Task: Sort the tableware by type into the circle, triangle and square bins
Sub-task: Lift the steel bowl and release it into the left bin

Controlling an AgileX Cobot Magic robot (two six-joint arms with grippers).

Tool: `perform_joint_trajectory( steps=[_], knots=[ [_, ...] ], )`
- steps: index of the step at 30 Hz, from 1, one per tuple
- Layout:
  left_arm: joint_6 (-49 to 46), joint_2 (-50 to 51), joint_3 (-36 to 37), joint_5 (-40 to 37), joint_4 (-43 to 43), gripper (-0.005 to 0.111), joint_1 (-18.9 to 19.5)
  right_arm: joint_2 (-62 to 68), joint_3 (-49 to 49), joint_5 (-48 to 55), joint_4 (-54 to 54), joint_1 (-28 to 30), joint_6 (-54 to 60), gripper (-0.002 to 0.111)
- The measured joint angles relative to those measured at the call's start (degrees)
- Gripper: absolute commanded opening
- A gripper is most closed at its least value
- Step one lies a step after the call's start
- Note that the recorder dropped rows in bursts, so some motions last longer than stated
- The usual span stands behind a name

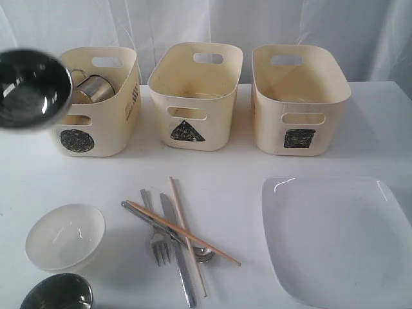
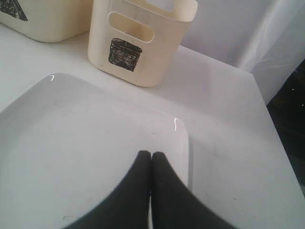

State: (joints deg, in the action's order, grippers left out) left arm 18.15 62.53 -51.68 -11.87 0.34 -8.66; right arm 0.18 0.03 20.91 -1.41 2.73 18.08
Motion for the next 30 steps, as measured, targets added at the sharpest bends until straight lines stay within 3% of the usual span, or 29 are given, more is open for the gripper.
perform_joint_trajectory(
  steps=[3, 6, 14, 19, 22, 27, 30],
  knots=[
    [-3.34, -1.01, 0.0, 17.09, 1.25, 0.0, 0.0, 0.0, 0.0, 0.0, 0.0, 0.0, 0.0, 0.0],
    [-9.84, 3.6, -0.8, 28.94, 1.62, 0.0, 0.0, 0.0, 0.0, 0.0, 0.0, 0.0, 0.0, 0.0],
    [-14.94, 29.2, -10.92, 38.25, 3.52, 0.0, 0.0, 0.0, 0.0, 0.0, 0.0, 0.0, 0.0, 0.0],
    [-15.53, 38.06, -20.93, 37.24, 5.9, 0.0, 0.0, 0.0, 0.0, 0.0, 0.0, 0.0, 0.0, 0.0],
    [-15.64, 40.94, -24.45, 34.43, 9.1, 0.011, 0.0, 0.0, 0.0, 0.0, 0.0, 0.0, 0.0, 0.0],
    [-15.64, 42.96, -26.96, 30.8, 13.28, 0.047, 0.0, 0.0, 0.0, 0.0, 0.0, 0.0, 0.0, 0.0],
    [-15.64, 43.19, -27.21, 30.4, 15.59, 0.06, 0.0, 0.0, 0.0, 0.0, 0.0, 0.0, 0.0, 0.0]
  ],
)
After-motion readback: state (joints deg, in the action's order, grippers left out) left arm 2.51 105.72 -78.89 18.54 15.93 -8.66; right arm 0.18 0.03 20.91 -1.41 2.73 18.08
